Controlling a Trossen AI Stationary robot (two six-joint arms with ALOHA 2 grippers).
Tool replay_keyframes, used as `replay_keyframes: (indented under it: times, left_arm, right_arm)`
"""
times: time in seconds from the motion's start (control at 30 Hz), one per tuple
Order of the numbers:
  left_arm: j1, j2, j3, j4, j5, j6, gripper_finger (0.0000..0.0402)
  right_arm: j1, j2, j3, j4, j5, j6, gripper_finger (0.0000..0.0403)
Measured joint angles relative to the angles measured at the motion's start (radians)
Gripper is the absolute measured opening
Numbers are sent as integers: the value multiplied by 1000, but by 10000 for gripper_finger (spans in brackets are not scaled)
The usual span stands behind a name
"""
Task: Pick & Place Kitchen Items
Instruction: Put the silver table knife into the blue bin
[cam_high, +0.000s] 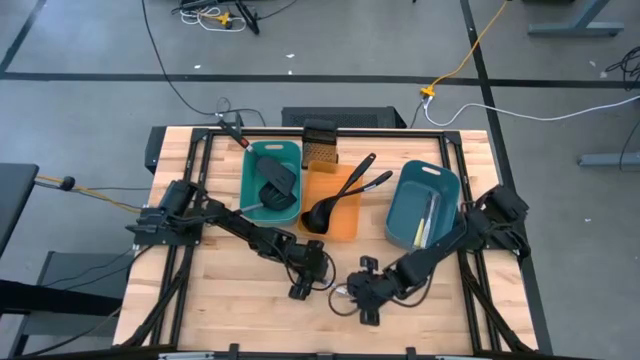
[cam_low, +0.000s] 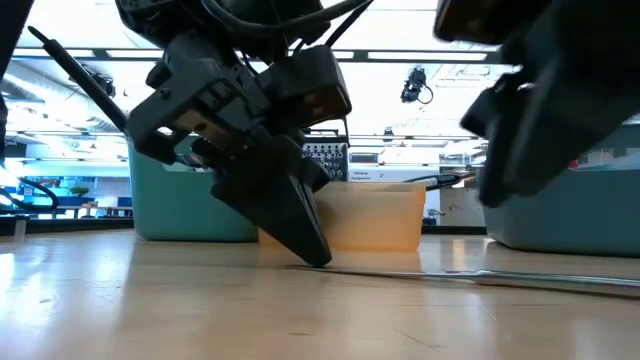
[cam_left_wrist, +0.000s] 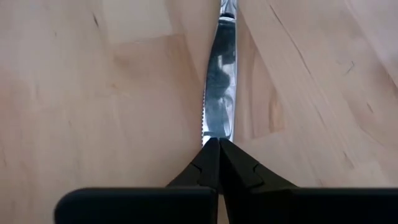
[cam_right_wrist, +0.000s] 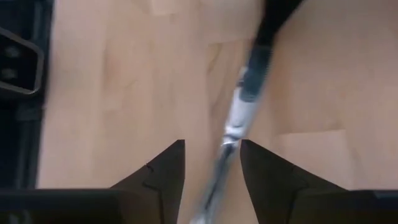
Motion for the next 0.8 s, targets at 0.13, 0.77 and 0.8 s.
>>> replay_keyframes:
  times: [0.13, 0.77, 0.8]
  left_arm:
    - [-2, 1, -1, 13, 5, 5, 8]
    - [-17, -2, -4, 87, -7, 17, 9]
    - [-17, -3, -4, 83, -10, 19, 9]
  right_arm:
    - [50, 0, 0, 44, -19, 36, 147]
    - [95, 116, 0, 88, -86, 160, 19]
    - [95, 117, 0, 82, -84, 171, 17]
